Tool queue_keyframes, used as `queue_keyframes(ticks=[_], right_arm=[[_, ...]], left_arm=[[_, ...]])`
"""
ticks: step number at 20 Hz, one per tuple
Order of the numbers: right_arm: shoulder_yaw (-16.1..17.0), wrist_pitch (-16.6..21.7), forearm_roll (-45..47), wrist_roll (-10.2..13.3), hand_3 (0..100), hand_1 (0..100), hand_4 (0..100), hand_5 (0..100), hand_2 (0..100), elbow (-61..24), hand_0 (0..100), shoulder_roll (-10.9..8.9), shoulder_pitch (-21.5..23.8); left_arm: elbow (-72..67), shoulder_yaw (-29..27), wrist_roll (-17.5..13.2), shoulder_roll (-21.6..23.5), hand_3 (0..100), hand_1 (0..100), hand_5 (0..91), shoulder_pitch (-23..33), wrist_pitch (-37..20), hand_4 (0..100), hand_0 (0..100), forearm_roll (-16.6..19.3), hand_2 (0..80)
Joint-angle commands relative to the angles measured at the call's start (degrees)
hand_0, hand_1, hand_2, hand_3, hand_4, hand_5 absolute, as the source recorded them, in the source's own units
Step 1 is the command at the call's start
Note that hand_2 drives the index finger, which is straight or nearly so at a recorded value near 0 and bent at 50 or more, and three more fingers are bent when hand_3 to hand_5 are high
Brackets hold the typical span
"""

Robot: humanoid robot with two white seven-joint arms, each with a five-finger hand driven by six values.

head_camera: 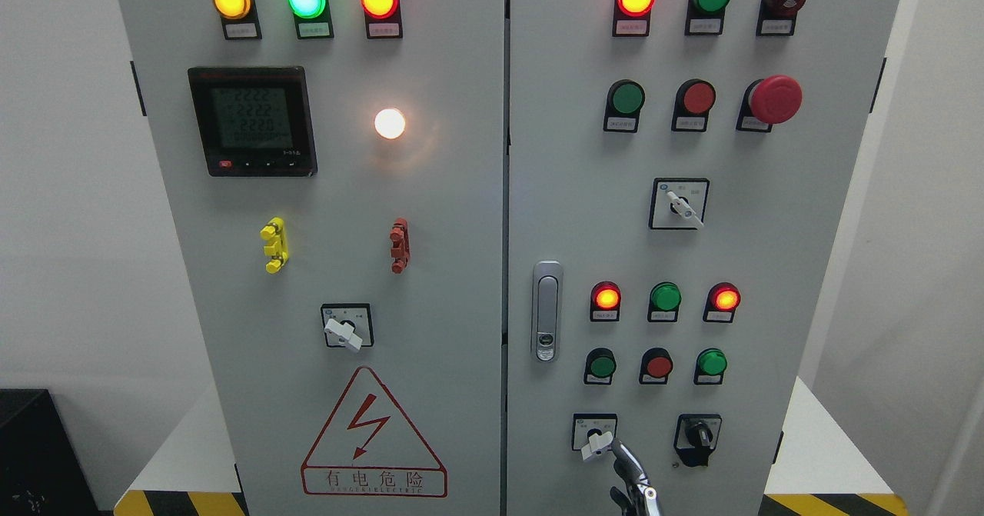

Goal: Release door handle

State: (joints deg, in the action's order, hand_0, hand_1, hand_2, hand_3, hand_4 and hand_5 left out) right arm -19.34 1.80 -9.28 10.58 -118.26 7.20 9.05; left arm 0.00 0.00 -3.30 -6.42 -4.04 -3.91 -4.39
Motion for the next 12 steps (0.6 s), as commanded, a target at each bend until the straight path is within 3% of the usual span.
queue_keyframes(ticks=[1, 7, 8, 9, 10, 12], right_arm=[[0.09, -0.04, -0.03, -0.29, 0, 16, 0, 0, 0, -0.04, 28, -0.08, 0.00], [0.09, -0.13, -0.82, -0.38, 0, 16, 0, 0, 0, -0.65, 28, -0.08, -0.17], [0.18, -0.21, -1.69, -0.38, 4, 19, 10, 0, 0, -1.00, 27, -0.08, -0.43], [0.18, -0.21, -3.96, -0.38, 11, 21, 21, 6, 0, -1.00, 26, -0.08, -0.61], [0.18, -0.30, -7.29, -0.38, 22, 24, 36, 22, 0, -1.00, 27, 0.01, -0.79], [0.27, -0.48, -14.94, -0.38, 39, 28, 43, 34, 0, -0.92, 28, -0.08, -0.96]], left_arm=[[0.97, 1.14, -0.04, 0.00, 9, 0, 0.0, 0.00, -0.04, 1, 0, 0.00, 2.4], [0.97, 1.14, -0.04, 0.00, 9, 0, 0.0, 0.00, -0.04, 1, 0, 0.00, 2.3], [0.97, 1.14, -0.04, 0.00, 9, 0, 0.0, 0.00, -0.04, 1, 0, 0.00, 2.2], [0.97, 1.14, -0.04, 0.00, 9, 0, 0.0, 0.00, -0.04, 1, 0, 0.00, 2.2], [0.97, 1.14, -0.04, 0.00, 9, 0, 0.0, 0.00, -0.04, 1, 0, 0.00, 2.2], [0.88, 1.14, -0.04, 0.00, 9, 0, 0.0, 0.00, -0.04, 1, 0, 0.00, 2.2]])
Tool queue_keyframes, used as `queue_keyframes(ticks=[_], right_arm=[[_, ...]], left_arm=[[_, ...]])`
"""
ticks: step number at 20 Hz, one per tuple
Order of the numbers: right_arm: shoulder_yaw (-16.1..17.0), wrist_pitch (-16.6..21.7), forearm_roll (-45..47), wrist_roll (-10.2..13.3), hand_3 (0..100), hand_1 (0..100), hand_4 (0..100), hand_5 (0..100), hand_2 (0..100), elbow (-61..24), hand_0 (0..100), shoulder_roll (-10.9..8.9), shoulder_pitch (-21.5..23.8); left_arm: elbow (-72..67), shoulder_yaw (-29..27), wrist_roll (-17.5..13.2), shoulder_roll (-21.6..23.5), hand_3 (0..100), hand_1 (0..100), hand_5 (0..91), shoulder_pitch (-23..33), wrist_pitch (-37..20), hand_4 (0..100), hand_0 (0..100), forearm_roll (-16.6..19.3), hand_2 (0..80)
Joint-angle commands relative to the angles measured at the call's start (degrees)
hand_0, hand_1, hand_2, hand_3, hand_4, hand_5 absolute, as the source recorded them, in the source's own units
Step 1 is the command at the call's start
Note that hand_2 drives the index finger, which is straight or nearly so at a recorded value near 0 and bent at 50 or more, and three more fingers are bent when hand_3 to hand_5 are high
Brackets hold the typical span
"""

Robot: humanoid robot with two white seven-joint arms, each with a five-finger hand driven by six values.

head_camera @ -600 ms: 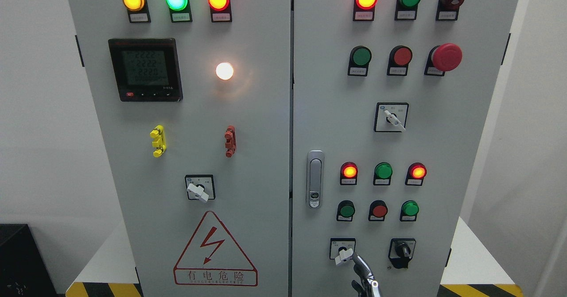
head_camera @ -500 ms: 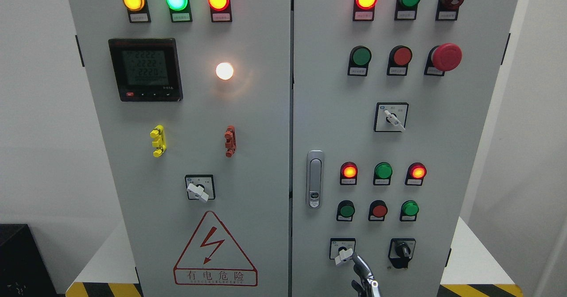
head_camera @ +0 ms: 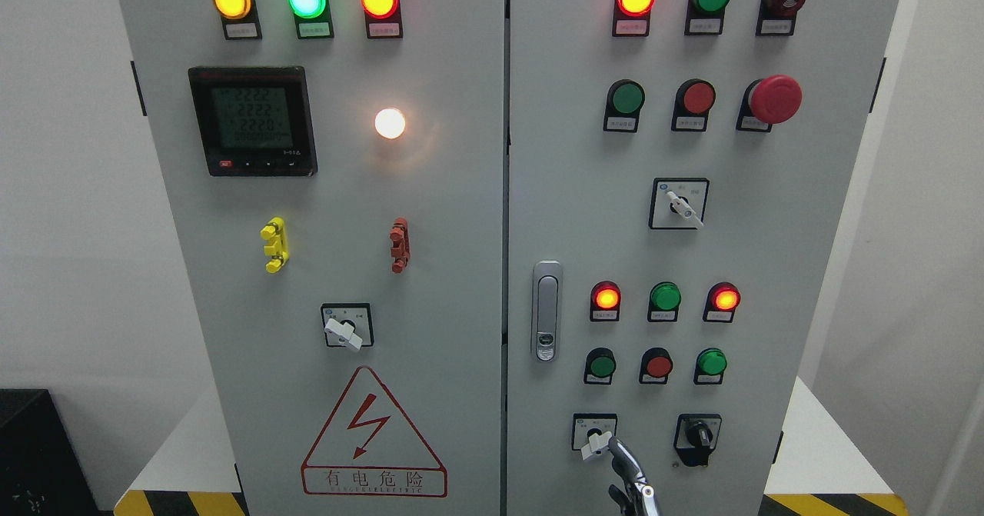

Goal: Release door handle

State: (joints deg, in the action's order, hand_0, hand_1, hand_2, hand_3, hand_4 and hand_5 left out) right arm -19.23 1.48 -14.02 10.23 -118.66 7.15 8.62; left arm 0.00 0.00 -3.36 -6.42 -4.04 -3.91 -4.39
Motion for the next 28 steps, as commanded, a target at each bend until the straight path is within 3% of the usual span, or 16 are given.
queue_keyframes(ticks=[1, 2, 3, 5, 9, 11, 14, 15, 22, 28], right_arm=[[0.16, -0.16, -13.46, -0.12, 49, 31, 49, 45, 0, -0.52, 31, 0.06, -0.63], [0.16, -0.16, -15.93, -0.30, 50, 32, 51, 47, 0, -0.52, 31, -0.03, -0.63], [0.16, -0.25, -17.95, -0.39, 57, 34, 58, 55, 0, -0.43, 33, 0.06, -1.06], [0.42, -0.51, -21.12, -0.30, 60, 37, 59, 59, 0, 0.00, 37, 0.15, -2.90], [1.91, -2.97, -29.38, -0.12, 73, 42, 74, 80, 0, 3.25, 39, 0.15, -9.14], [2.27, -2.88, -31.24, -0.04, 89, 44, 87, 96, 0, 5.62, 39, 0.15, -11.60], [2.18, -2.88, -34.74, 1.28, 98, 46, 91, 98, 0, 9.22, 38, 0.15, -14.15], [2.18, -2.88, -36.85, 1.46, 100, 46, 99, 98, 0, 10.02, 37, 0.15, -14.68], [2.09, -3.67, -52.14, 1.11, 100, 45, 100, 99, 0, 12.57, 36, 0.24, -15.91], [1.91, -5.87, -57.87, 0.85, 100, 44, 100, 99, 0, 16.43, 37, 0.15, -20.04]], left_arm=[[0.97, 1.14, 0.02, 0.00, 9, 0, 0.0, 0.00, -0.04, 1, 0, 0.00, 2.2], [0.97, 1.14, -0.07, 0.00, 9, 0, 0.0, 0.00, -0.04, 1, 0, 0.00, 2.2], [0.97, 1.14, 0.01, 0.00, 8, 0, 0.0, 0.00, 0.04, 1, 0, 0.00, 2.2], [0.97, 1.14, 0.02, 0.00, 8, 0, 0.0, 0.00, -0.04, 1, 0, 0.00, 2.3], [0.97, 1.14, 0.02, 0.00, 8, 0, 0.0, 0.00, -0.04, 1, 0, 0.00, 2.3], [0.97, 1.14, 0.02, 0.00, 8, 0, 0.0, 0.00, -0.04, 1, 0, 0.00, 2.3], [0.97, 1.14, 0.02, 0.00, 9, 0, 0.0, 0.00, -0.04, 1, 0, 0.00, 2.4], [0.97, 1.14, -0.07, 0.00, 9, 0, 0.0, 0.00, -0.04, 1, 0, 0.00, 2.4], [0.97, 1.14, 0.02, 0.00, 9, 0, 0.0, 0.00, -0.04, 1, 0, 0.00, 2.4], [0.97, 1.14, -0.07, 0.00, 9, 0, 0.0, 0.00, -0.04, 1, 0, 0.00, 2.3]])
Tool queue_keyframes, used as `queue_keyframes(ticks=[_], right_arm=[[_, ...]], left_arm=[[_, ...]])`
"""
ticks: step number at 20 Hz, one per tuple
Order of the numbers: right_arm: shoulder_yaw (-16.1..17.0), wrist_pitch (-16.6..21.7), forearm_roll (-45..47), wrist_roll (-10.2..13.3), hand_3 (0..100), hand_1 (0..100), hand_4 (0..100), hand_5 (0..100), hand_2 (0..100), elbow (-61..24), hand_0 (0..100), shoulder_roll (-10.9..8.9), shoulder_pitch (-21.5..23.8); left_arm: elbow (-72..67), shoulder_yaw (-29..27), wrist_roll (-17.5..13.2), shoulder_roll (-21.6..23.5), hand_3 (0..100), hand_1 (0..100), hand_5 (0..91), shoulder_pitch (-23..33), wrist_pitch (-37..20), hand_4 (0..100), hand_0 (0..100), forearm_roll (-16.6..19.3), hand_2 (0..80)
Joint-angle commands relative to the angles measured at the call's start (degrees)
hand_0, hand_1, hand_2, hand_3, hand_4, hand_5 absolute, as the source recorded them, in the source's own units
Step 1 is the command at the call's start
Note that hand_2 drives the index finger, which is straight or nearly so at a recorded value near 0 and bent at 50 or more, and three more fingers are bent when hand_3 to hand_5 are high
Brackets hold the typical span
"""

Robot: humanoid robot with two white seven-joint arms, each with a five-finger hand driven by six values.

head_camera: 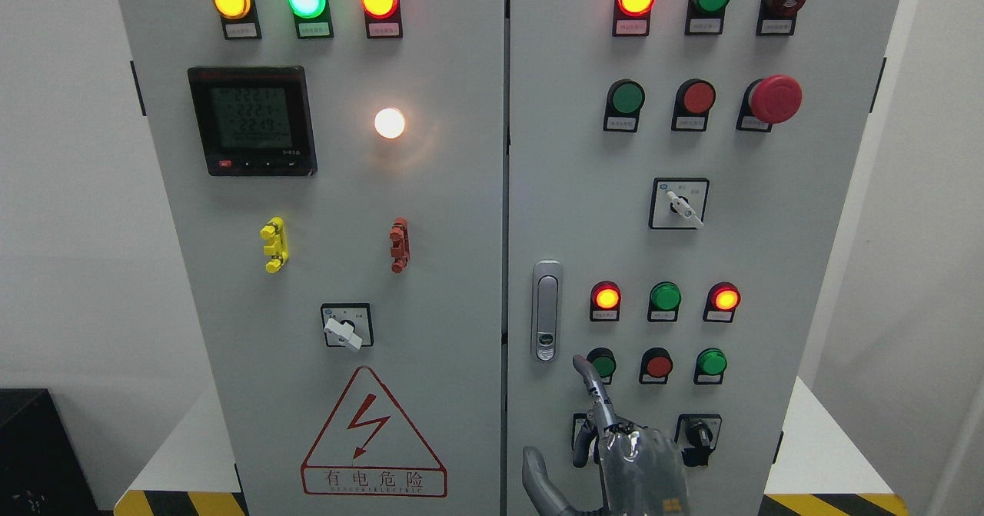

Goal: Release door handle

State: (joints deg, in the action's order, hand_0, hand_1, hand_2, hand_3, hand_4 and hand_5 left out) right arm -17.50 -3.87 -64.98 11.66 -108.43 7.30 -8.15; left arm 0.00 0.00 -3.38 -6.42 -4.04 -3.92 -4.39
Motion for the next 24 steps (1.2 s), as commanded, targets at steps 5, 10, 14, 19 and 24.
queue_keyframes(ticks=[5, 10, 14, 19, 24], right_arm=[[-0.08, -2.10, -10.34, -0.59, 100, 43, 100, 99, 0, 9.02, 37, -0.01, -5.74], [-0.26, -2.46, -11.49, -2.16, 100, 42, 100, 99, 0, 11.04, 37, -0.01, -6.70], [-0.34, -3.69, -12.98, -2.08, 100, 41, 100, 99, 0, 12.01, 38, 0.08, -7.15], [-0.17, -3.78, -13.42, -2.08, 100, 40, 100, 99, 0, 11.93, 38, 0.08, -7.85], [-0.17, -3.78, -14.47, -2.17, 100, 40, 100, 99, 0, 12.01, 38, 0.08, -8.29]], left_arm=[[0.97, 1.14, 0.04, 0.00, 8, 0, 0.0, 0.00, -0.04, 1, 0, 0.00, 2.3], [0.97, 1.14, -0.05, 0.00, 8, 0, 0.0, 0.00, -0.04, 1, 0, 0.00, 2.5], [0.97, 1.14, 0.04, 0.00, 8, 0, 0.0, 0.00, -0.04, 1, 0, 0.00, 2.4], [0.97, 1.14, -0.05, 0.00, 8, 0, 0.0, 0.00, -0.04, 1, 0, 0.00, 2.4], [0.97, 1.14, 0.04, 0.00, 8, 0, 0.0, 0.00, -0.04, 1, 0, 0.00, 2.4]])
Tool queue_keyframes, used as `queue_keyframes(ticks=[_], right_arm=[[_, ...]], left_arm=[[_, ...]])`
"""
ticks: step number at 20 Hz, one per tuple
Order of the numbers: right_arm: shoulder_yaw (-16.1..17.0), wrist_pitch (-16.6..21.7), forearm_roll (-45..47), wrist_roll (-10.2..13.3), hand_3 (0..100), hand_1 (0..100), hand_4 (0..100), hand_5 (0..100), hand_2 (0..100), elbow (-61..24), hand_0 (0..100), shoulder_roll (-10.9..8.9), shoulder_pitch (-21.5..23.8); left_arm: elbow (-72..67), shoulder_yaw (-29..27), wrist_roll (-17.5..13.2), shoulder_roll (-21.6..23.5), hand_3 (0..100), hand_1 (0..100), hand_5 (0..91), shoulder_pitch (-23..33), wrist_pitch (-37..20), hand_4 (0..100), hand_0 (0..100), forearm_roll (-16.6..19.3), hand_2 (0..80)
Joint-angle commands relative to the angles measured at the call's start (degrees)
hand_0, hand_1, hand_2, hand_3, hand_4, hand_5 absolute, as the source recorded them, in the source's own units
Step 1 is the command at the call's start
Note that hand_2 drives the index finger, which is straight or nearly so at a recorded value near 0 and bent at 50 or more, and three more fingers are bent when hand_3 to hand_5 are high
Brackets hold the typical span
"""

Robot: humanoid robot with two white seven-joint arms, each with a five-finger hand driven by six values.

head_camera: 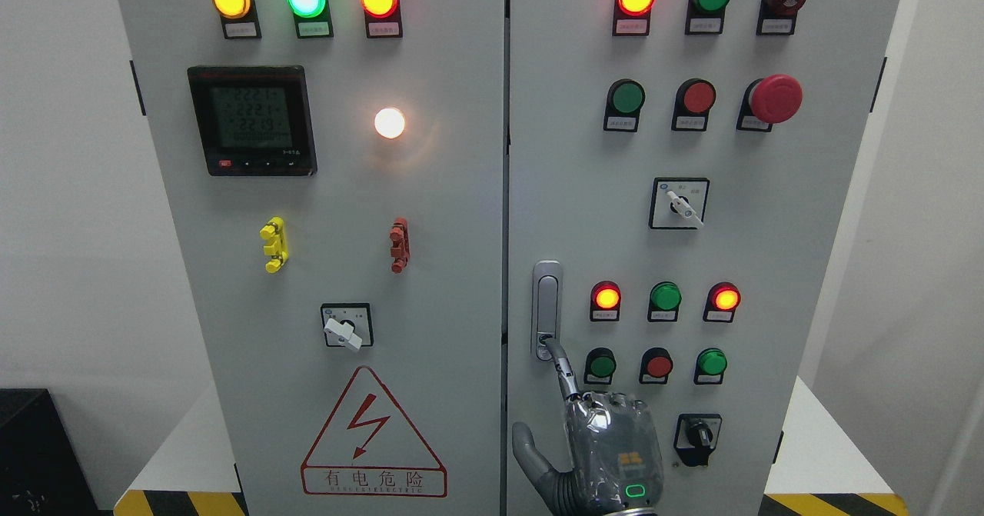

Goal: Release door handle

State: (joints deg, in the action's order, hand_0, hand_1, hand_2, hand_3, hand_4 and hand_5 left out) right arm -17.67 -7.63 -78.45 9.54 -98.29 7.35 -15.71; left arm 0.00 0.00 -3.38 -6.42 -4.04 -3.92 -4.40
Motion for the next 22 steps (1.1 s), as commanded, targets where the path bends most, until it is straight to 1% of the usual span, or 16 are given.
queue_keyframes(ticks=[1, 5, 15, 18, 22], right_arm=[[0.09, -0.02, -1.00, -0.05, 100, 40, 100, 99, 0, 1.79, 38, 0.04, -0.73], [0.01, -0.02, -1.00, -0.05, 100, 40, 100, 99, 0, 1.88, 37, 0.12, -1.26], [0.09, -0.11, -1.09, -0.14, 100, 40, 100, 99, 0, 2.49, 37, 0.39, -0.73], [0.09, -1.25, -1.09, -0.14, 100, 39, 100, 99, 0, 2.58, 37, 0.30, -0.38], [0.01, -1.34, -1.09, -0.49, 100, 39, 100, 99, 0, 2.49, 37, 0.39, -0.20]], left_arm=[[0.97, 1.14, 0.04, 0.00, 8, 0, 0.0, 0.00, -0.04, 1, 0, 0.00, 2.4], [0.97, 1.14, -0.04, 0.00, 8, 0, 0.0, 0.00, -0.04, 1, 0, 0.00, 2.5], [0.97, 1.14, 0.04, 0.00, 8, 0, 0.0, 0.00, -0.04, 1, 0, 0.00, 2.3], [0.97, 1.14, 0.04, 0.00, 8, 0, 0.0, 0.00, -0.04, 1, 0, 0.00, 2.4], [0.97, 1.14, -0.04, 0.00, 8, 0, 0.0, 0.00, -0.04, 1, 0, 0.00, 2.3]])
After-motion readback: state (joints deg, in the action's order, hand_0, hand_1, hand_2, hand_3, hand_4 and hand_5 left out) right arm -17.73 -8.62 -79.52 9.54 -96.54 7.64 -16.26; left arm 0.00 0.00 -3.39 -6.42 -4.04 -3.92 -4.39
